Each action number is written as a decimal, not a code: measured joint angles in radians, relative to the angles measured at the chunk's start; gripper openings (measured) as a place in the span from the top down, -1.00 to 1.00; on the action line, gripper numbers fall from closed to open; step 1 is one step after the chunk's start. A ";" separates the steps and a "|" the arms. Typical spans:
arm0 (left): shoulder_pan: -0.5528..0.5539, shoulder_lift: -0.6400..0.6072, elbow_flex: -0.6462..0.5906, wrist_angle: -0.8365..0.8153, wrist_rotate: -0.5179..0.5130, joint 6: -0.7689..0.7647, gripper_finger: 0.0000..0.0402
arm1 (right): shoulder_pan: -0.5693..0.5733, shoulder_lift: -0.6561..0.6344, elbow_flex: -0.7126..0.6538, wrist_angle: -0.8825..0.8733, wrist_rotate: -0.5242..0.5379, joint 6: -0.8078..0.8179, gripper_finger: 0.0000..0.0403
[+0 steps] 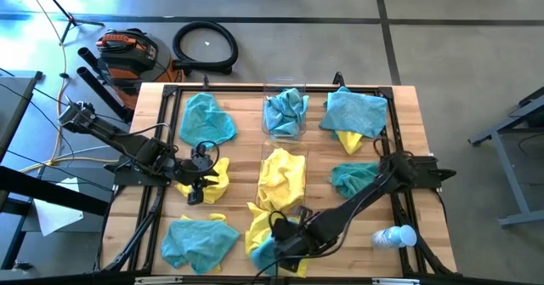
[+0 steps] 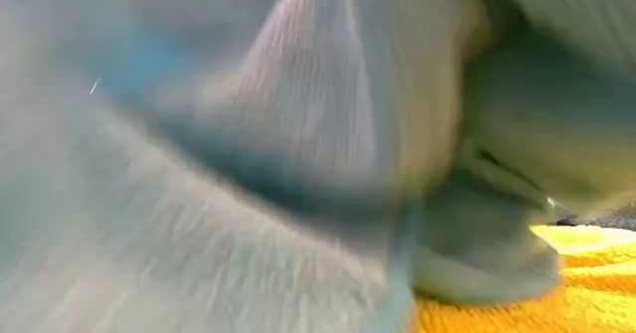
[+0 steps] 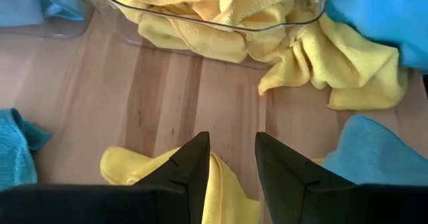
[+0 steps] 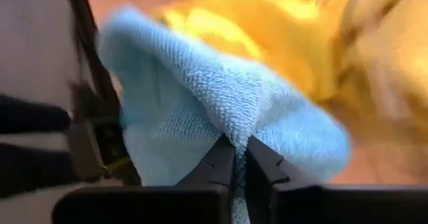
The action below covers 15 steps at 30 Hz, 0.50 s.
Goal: Sort microfiber towel by color & place in baskets
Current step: Put the blue towel into the top transparent bin
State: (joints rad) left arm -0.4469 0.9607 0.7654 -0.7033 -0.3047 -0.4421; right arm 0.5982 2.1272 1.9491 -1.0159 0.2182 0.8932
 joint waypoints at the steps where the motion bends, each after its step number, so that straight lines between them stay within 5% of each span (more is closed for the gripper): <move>1: 0.000 0.000 0.000 0.002 -0.005 0.003 0.45 | 0.006 -0.027 0.000 0.003 0.038 -0.005 0.98; 10: 0.002 0.000 0.000 0.024 -0.085 0.044 0.45 | 0.042 -0.258 0.000 -0.106 0.550 -0.049 0.99; 15: 0.018 0.000 0.000 0.053 -0.116 0.059 0.45 | -0.077 -0.347 0.000 -0.276 0.601 -0.057 0.99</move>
State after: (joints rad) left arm -0.4286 0.9611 0.7654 -0.6503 -0.4206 -0.3828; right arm 0.5207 1.7806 1.9495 -1.2917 0.8197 0.8365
